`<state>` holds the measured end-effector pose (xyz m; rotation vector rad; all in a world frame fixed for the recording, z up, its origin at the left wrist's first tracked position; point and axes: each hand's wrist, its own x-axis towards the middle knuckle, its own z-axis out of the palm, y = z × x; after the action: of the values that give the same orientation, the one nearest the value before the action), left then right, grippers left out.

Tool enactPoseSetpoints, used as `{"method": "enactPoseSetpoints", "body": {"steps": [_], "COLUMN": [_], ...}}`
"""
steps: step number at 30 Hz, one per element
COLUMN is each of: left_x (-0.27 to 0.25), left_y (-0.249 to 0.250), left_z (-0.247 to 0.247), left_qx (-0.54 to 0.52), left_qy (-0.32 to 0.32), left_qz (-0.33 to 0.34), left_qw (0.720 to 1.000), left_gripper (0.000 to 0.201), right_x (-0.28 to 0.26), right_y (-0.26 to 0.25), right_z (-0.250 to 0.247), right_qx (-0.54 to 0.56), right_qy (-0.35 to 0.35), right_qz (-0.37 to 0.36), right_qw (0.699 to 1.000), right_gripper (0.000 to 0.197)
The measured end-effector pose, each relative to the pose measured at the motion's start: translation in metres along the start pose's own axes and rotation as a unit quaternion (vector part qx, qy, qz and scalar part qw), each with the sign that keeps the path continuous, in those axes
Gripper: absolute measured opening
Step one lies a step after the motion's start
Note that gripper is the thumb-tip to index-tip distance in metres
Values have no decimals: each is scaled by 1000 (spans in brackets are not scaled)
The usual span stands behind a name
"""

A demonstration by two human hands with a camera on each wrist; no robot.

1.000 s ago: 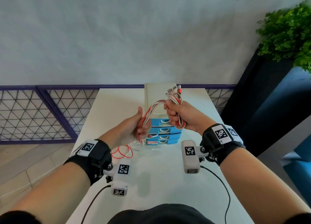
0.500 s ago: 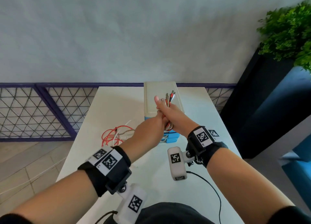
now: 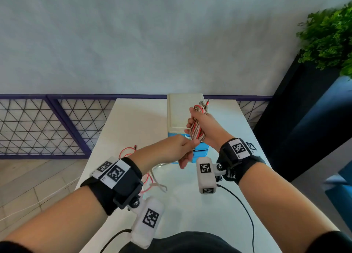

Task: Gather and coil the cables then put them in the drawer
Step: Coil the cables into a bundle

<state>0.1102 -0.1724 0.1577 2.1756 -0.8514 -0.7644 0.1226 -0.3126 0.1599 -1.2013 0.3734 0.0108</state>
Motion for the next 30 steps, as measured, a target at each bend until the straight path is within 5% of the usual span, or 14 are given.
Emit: {"method": "enactPoseSetpoints", "body": {"steps": [7, 13, 19, 21, 24, 26, 30], "left_x": [1, -5, -12, -10, -5, -1, 1], "left_y": [-29, -52, -73, -71, -62, -52, -32], "left_z": [9, 8, -3, -7, -17, -26, -39], "left_qx": [-159, -296, -413, -367, -144, -18, 42], "left_qy": [-32, -81, -62, -25, 74, 136, 184], "left_qz": [69, 30, -44, -51, -39, -9, 49], "left_qw": [984, 951, 907, 928, 986, 990, 981], "left_gripper": [48, 56, 34, 30, 25, 19, 8], "right_x": [-7, -5, -6, -8, -15, -19, -23], "right_y": [-6, -12, -22, -20, -19, -18, -14], "right_z": [3, 1, -14, -16, -18, -16, -13], "right_qx": [172, 196, 179, 129, 3, -85, -179], "right_qy": [-53, -33, -35, -36, -56, -83, -138], "right_qz": [33, 25, 17, 12, -3, -4, 29], "right_qw": [983, 980, 983, 991, 998, 993, 974], "right_gripper": [33, 37, 36, 34, 25, 17, 21]}}
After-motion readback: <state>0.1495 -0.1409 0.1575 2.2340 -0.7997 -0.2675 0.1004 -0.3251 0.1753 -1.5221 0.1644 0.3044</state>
